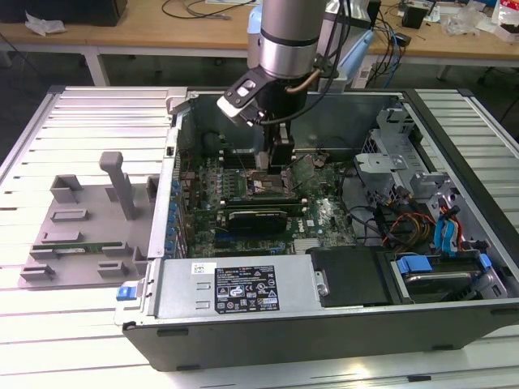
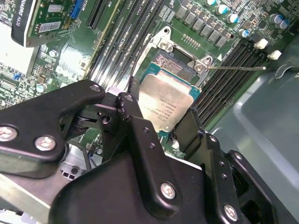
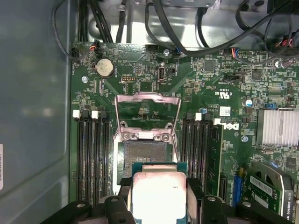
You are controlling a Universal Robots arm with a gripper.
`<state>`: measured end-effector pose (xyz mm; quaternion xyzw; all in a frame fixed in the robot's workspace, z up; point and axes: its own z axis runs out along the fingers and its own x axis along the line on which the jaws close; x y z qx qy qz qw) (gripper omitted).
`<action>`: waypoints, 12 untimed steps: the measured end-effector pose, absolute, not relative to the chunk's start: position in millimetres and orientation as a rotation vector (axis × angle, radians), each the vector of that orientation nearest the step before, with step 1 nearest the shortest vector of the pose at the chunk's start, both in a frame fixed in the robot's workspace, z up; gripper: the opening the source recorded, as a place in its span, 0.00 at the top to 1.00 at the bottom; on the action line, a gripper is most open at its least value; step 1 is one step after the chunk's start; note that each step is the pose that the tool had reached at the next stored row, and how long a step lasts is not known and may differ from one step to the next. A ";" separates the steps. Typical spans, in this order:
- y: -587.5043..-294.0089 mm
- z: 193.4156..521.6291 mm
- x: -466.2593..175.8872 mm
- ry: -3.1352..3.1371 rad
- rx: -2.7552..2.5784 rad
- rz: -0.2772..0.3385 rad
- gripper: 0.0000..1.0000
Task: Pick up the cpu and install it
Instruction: 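Place the cpu into insertion slot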
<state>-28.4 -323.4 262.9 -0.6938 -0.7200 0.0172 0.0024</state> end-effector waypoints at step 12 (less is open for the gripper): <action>-322.4 257.2 -28.5 -2.258 -2.177 0.054 0.45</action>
